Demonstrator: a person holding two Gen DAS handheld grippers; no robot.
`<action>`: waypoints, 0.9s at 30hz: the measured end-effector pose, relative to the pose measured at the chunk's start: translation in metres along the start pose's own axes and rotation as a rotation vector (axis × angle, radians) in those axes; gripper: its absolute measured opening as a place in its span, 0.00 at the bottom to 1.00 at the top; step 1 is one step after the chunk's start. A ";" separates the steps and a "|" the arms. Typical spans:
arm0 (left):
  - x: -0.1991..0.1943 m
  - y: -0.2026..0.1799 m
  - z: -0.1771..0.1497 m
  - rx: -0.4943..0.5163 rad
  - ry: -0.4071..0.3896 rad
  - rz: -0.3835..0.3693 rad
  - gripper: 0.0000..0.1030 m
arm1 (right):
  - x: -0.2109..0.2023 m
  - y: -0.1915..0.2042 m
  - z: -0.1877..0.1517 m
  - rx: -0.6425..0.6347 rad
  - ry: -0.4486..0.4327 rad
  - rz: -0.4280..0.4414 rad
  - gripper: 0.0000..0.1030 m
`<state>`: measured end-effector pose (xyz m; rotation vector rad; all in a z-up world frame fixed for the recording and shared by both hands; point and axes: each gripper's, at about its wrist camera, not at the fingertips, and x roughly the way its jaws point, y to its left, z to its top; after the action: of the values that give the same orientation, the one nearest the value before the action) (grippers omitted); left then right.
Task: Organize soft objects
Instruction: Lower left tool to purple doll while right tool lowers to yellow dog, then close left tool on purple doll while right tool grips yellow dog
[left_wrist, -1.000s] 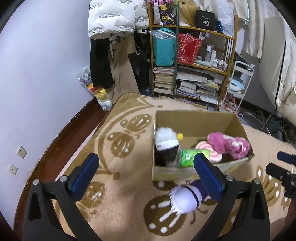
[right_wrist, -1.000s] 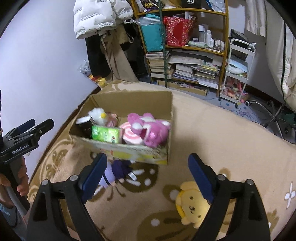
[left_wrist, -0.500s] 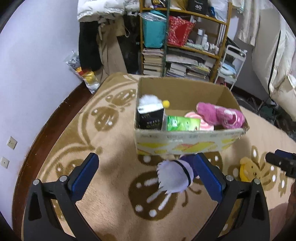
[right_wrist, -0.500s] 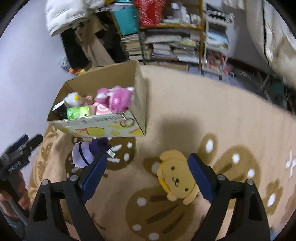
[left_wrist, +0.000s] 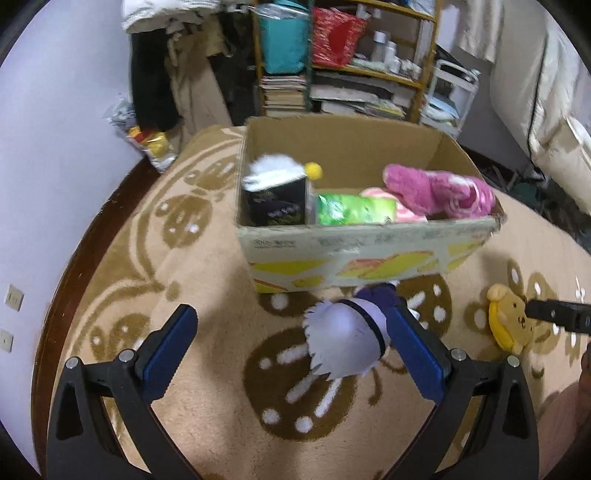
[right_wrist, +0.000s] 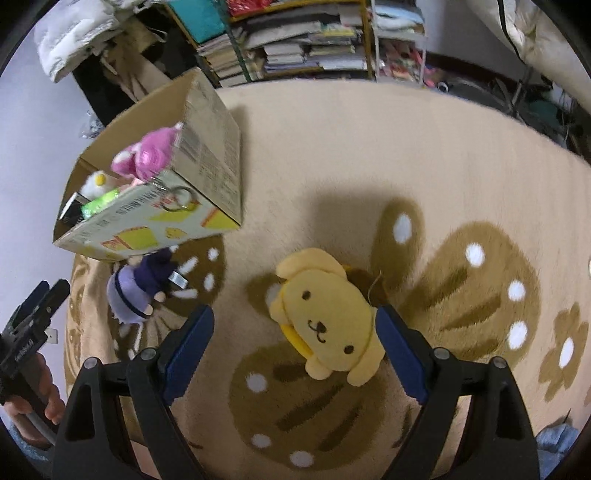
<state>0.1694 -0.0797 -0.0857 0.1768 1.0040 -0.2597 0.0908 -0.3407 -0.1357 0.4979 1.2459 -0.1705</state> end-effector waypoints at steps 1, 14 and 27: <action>0.004 -0.004 -0.001 0.019 0.001 0.005 0.98 | 0.002 -0.001 0.000 0.004 0.004 -0.002 0.91; 0.050 -0.027 -0.011 0.083 0.085 -0.045 0.98 | 0.032 -0.013 0.007 0.070 0.061 0.001 0.91; 0.084 -0.048 -0.010 0.136 0.147 -0.065 0.98 | 0.052 -0.014 0.012 0.081 0.090 -0.061 0.92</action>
<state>0.1900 -0.1344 -0.1635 0.2900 1.1401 -0.3790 0.1123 -0.3506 -0.1859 0.5432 1.3466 -0.2533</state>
